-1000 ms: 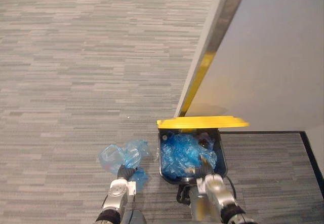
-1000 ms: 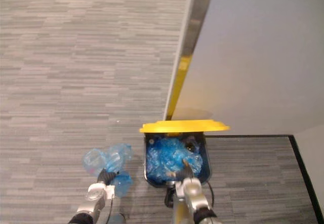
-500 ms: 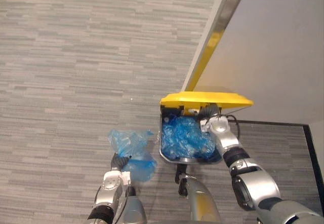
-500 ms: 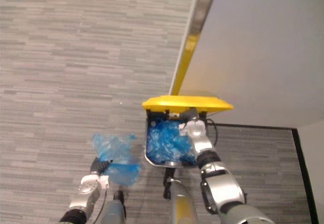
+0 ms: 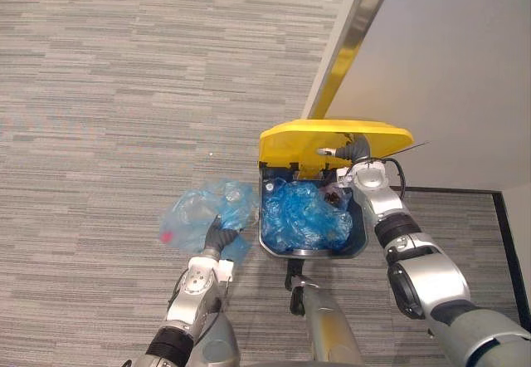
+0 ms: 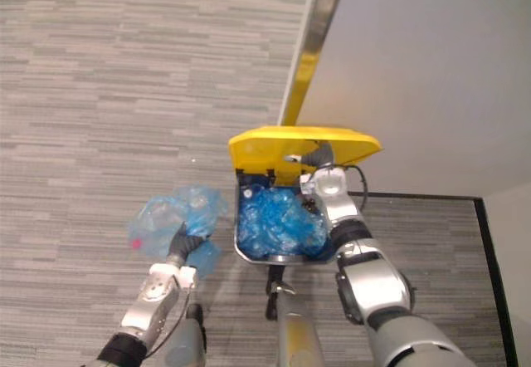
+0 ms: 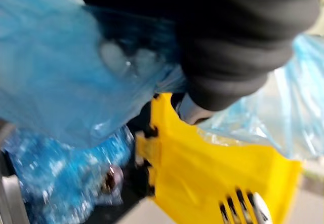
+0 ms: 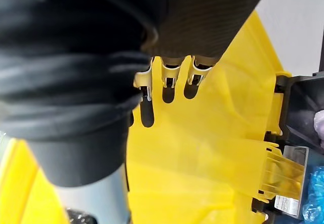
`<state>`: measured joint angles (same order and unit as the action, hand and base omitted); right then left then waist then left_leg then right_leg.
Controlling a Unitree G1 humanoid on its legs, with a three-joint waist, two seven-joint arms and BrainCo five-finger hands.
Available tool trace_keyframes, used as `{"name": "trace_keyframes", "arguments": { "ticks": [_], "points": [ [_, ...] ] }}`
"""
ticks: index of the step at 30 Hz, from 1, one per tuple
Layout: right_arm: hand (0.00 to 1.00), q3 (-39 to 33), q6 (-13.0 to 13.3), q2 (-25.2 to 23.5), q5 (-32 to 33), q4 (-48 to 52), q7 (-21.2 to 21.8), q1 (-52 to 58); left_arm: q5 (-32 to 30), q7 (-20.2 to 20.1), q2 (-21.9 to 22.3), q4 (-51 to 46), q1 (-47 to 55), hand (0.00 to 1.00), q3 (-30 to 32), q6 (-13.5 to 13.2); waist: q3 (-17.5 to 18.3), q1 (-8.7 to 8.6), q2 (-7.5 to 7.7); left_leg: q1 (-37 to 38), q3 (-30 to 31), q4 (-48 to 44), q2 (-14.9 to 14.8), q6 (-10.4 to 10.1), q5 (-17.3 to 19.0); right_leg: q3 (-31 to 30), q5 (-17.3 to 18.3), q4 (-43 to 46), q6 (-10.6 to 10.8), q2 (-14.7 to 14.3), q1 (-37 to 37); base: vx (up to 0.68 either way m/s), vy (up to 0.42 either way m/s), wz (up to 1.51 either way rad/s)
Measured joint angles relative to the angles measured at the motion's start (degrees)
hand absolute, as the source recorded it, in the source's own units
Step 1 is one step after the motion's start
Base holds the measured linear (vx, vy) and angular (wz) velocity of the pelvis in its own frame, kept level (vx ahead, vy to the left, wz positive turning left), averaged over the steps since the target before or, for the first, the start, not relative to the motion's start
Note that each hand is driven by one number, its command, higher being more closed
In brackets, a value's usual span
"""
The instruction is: Gather rubbish on tea table into small bin, then transfer packed bag to large trash can.
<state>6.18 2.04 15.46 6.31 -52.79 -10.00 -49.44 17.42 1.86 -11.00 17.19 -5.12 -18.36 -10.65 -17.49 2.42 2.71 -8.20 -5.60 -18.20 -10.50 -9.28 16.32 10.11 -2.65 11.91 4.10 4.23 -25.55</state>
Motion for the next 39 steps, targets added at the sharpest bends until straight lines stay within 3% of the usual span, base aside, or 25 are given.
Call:
{"name": "trace_keyframes", "arguments": {
  "ticks": [9,16,21,25,31,36,37,39],
  "points": [
    [0.00,0.99,-0.86,0.61,1.39,-0.07,0.78,-1.16,5.14,-1.15,0.66,-12.18,-5.72,1.00,-8.88,-1.50,-0.19,-0.47,-0.16,-0.74,-0.12,-2.92,-0.20,0.21,1.85,-0.68,-0.20,0.01,0.05,-0.27,0.40,0.02,0.006,-0.03],
    [0.00,1.41,-1.35,0.74,2.12,-0.05,1.27,-2.35,5.33,-1.12,2.22,-13.29,-9.57,1.00,-14.98,-1.59,-0.61,-0.75,-0.25,-0.66,-0.44,-3.25,-0.55,0.04,2.33,-1.05,-0.20,-0.03,0.05,-0.73,0.34,0.02,-0.009,-0.03],
    [0.00,1.52,-1.36,0.99,2.61,1.65,1.40,-3.82,4.42,-0.79,3.43,-13.07,-12.95,1.00,-15.77,-1.59,-1.24,-1.46,-0.26,-1.97,-1.23,-3.59,-1.16,-0.33,2.58,-1.62,-0.37,-0.01,-0.18,-1.42,-1.31,0.03,-0.029,-0.09],
    [0.00,1.76,-1.38,3.29,2.59,6.04,1.44,-3.82,1.23,-0.20,4.23,-4.27,-18.83,1.00,-16.44,-1.37,-2.86,-2.18,-0.58,-3.65,-1.58,-4.55,-1.86,-0.46,2.81,-1.70,-0.56,0.05,-0.44,-1.96,-2.71,0.03,-0.028,-0.05],
    [0.00,1.75,-0.96,4.60,2.60,12.65,1.06,-3.77,-6.39,0.94,4.25,11.16,-25.18,1.00,-15.69,1.07,-5.12,-3.22,-0.53,-7.87,-2.02,-6.14,-2.27,-0.74,3.04,-2.35,-0.92,0.81,-0.96,-2.34,-7.09,0.02,-0.029,-0.07],
    [0.00,1.74,-0.57,2.69,2.75,17.26,0.53,-1.39,-11.96,2.94,5.00,21.61,-29.75,1.00,-13.95,2.76,-5.31,-3.38,-0.48,-8.95,-3.13,-6.84,-3.27,-1.21,3.36,-2.94,-1.12,0.94,-1.25,-3.22,-8.55,0.04,-0.024,-0.12],
    [0.00,1.75,-0.33,1.86,2.78,18.71,0.31,-0.23,-13.49,2.99,5.37,23.18,-30.75,0.00,-13.84,2.93,-5.31,-3.40,-0.48,-9.33,-3.18,-7.01,-3.55,-1.20,3.52,-2.86,-1.12,0.94,-1.25,-3.36,-8.82,0.00,0.000,0.00],
    [0.00,1.75,-0.23,0.96,2.83,20.55,0.07,0.70,-15.95,3.01,6.68,25.34,-31.83,0.00,-12.33,3.44,-5.35,-3.39,-0.40,-10.13,-3.18,-7.15,-3.79,-1.17,3.80,-2.80,-1.11,0.93,-1.25,-3.43,-9.56,0.01,-0.033,-0.01]
  ]
}}
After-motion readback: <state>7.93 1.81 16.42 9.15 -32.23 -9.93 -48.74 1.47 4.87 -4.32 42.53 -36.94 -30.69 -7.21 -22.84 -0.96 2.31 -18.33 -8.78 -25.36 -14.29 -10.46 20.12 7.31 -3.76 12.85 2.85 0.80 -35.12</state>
